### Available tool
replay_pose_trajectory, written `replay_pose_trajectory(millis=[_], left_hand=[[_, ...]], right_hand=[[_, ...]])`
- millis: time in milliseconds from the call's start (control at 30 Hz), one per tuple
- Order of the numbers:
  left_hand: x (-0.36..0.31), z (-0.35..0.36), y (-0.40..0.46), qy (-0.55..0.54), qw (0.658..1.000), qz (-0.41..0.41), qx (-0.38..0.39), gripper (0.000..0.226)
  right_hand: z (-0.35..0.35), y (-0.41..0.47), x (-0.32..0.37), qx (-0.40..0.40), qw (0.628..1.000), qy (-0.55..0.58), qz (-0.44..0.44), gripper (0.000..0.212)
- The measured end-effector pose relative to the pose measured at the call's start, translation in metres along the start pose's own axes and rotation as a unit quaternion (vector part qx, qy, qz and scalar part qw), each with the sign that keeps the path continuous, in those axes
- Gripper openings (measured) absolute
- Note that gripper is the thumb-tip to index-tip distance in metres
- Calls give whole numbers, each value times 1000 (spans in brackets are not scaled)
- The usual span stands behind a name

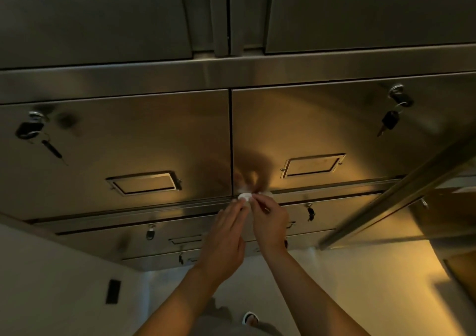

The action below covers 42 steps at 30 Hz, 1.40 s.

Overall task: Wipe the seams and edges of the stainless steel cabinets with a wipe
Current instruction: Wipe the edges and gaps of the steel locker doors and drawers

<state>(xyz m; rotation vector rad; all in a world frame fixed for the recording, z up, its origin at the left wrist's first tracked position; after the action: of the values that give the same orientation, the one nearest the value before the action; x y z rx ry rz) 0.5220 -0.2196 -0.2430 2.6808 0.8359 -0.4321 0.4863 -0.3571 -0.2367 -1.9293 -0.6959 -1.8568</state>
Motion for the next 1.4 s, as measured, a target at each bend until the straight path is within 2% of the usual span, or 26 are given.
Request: replay_pose_trajectory(millis=[100,200,267,333,400,500,600,700,867,1033,1267,1400], left_hand=[[8,4,7,3,1000,6,27,92],[9,13,9,26,999,3,36,96],[9,16,10,50,997,-12,52,97],[12,14,15,73,995,-22,63,98],[14,9,20,78,995,-24,64,95],[13,6,24,84,994,-23,59,92],[13,1,23,88,995,-23,49,97],[19,-5,23,60,997,-24,43,93],[19,-3,15,-21,999,25,18,84],[14,1,21,-22,998,-21,47,83],[-11,-4,34,14,994,-80,75,77],[-22,1,42,36,991,-106,79,84]], right_hand=[[2,2,3,31,999,-31,-17,21],[-2,0,1,77,985,-132,-85,40],[-9,-4,-3,97,955,-237,-151,54],[-16,-8,-9,123,920,-329,-175,64],[-19,-12,-6,141,898,-371,-188,69],[-16,-12,-1,177,886,-369,-218,70],[-13,-12,-3,223,873,-380,-207,80],[-9,-9,-6,245,870,-387,-182,82],[-9,-5,-11,265,860,-403,-166,79],[-11,3,-12,284,846,-417,-170,79],[-19,15,-11,297,845,-399,-197,74],[-28,28,-16,331,834,-390,-207,74]])
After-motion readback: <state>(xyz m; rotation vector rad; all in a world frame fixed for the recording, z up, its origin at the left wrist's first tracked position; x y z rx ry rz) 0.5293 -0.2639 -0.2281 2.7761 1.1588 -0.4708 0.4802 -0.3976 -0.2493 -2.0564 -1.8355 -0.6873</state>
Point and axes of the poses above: each hand's wrist, its own y-axis towards the middle knuckle, its own z-axis out of the palm, x = y × z, the point moved 2 cm from there along y, towards the middle knuckle, and after that the axes turned 8 degrees about y, right-handed, at the moved point
